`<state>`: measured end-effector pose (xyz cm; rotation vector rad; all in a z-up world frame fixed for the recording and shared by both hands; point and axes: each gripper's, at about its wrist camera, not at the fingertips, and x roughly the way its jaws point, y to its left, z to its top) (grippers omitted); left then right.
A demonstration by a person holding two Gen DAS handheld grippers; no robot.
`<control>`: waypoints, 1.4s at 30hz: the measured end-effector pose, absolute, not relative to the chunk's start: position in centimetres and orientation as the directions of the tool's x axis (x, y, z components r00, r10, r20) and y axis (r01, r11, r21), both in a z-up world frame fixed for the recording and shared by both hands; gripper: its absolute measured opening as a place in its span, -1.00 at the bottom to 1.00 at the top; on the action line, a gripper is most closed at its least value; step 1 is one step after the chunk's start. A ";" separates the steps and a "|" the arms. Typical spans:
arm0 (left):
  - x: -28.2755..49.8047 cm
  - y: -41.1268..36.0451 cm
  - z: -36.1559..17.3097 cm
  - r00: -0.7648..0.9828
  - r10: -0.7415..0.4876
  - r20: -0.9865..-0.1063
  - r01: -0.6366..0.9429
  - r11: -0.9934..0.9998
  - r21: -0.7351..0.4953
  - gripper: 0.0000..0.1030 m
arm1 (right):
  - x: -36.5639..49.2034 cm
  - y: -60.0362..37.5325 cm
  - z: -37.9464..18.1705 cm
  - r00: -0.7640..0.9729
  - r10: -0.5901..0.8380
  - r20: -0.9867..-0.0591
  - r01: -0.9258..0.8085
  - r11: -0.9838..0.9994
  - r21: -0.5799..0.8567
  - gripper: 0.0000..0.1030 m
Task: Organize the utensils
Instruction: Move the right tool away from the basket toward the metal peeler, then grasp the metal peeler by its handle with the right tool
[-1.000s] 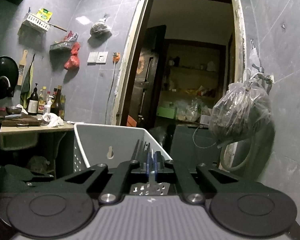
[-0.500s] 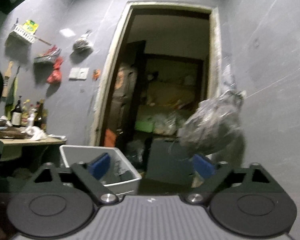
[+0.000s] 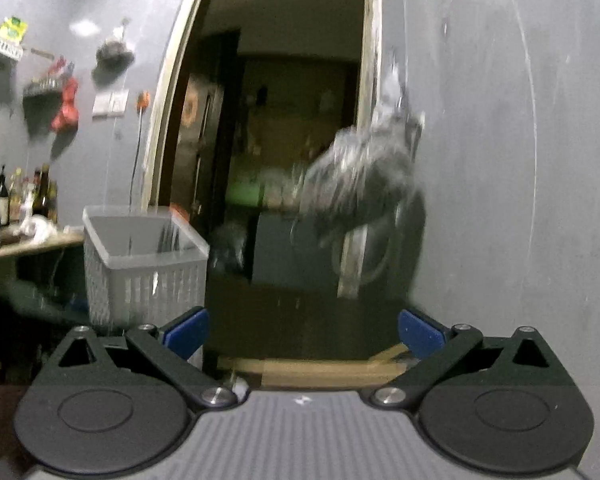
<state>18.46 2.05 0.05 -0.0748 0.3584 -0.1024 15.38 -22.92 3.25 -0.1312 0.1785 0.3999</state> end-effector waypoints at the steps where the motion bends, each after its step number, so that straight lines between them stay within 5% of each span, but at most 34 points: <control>1: 18.4 2.1 0.0 0.932 -0.111 -0.346 0.086 0.992 -0.089 0.50 | 15.5 -22.9 2.9 0.894 0.380 -0.238 -0.411 0.907 -0.092 1.00; 7: 18.4 2.0 0.1 0.931 -0.111 -0.347 0.085 0.992 -0.089 0.50 | 17.5 -22.5 0.6 0.809 0.398 -0.432 -0.477 0.874 -0.089 0.99; 24: 18.4 1.9 0.1 0.931 -0.110 -0.347 0.085 0.992 -0.089 0.50 | 22.0 -22.5 -1.4 0.616 0.447 -0.649 -0.606 0.795 -0.027 0.99; 42: 18.4 1.9 0.1 0.931 -0.110 -0.347 0.085 0.992 -0.088 0.50 | 17.8 -16.9 -0.1 0.456 0.629 -0.629 -0.810 0.586 -0.001 0.99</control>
